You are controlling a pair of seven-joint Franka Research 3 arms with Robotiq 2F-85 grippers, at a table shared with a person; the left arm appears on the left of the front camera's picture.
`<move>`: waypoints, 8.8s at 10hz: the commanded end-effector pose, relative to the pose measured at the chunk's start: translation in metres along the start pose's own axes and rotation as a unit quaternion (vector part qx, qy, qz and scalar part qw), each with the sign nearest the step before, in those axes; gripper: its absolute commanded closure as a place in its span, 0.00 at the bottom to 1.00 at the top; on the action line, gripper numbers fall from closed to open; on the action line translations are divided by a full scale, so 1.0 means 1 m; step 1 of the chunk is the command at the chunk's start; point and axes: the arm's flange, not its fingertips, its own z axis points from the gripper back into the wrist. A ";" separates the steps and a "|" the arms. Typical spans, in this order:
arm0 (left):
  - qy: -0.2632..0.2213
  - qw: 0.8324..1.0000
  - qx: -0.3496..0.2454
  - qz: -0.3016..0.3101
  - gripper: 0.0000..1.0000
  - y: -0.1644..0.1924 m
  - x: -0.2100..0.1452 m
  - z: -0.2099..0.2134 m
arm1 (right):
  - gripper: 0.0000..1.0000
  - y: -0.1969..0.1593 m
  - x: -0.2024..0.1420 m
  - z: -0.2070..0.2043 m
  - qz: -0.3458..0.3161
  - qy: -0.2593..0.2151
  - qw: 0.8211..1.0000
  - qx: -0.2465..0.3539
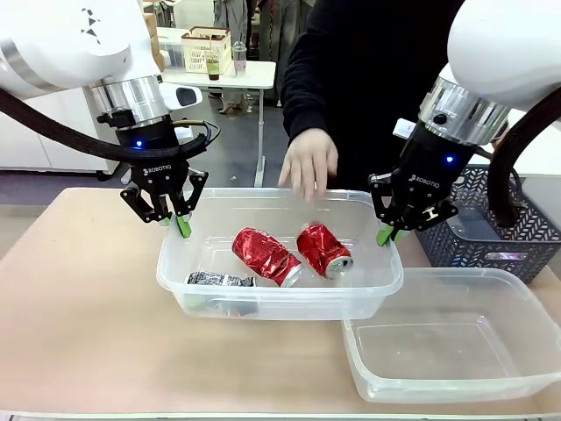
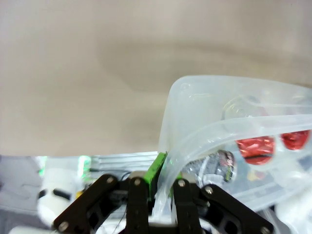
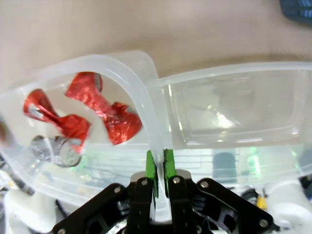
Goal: Sort the waste into each basket.
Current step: Offer the picked Organizing box to the human, then release the Organizing box you were holding, then pick up the Organizing box on the right side of the table and lift it.
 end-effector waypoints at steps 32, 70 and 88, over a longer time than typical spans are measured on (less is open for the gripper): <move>-0.072 0.996 0.049 0.006 0.37 -0.036 0.155 0.015 | 0.38 0.015 0.163 0.019 0.006 0.001 0.999 -0.031; -0.081 0.995 -0.002 0.052 0.00 -0.214 -0.105 -0.027 | 0.00 -0.245 -0.023 0.009 0.083 -0.035 0.985 -0.149; -0.099 0.991 0.086 0.031 0.00 -0.262 -0.124 -0.218 | 0.00 -0.296 -0.008 -0.134 0.051 0.075 0.987 -0.133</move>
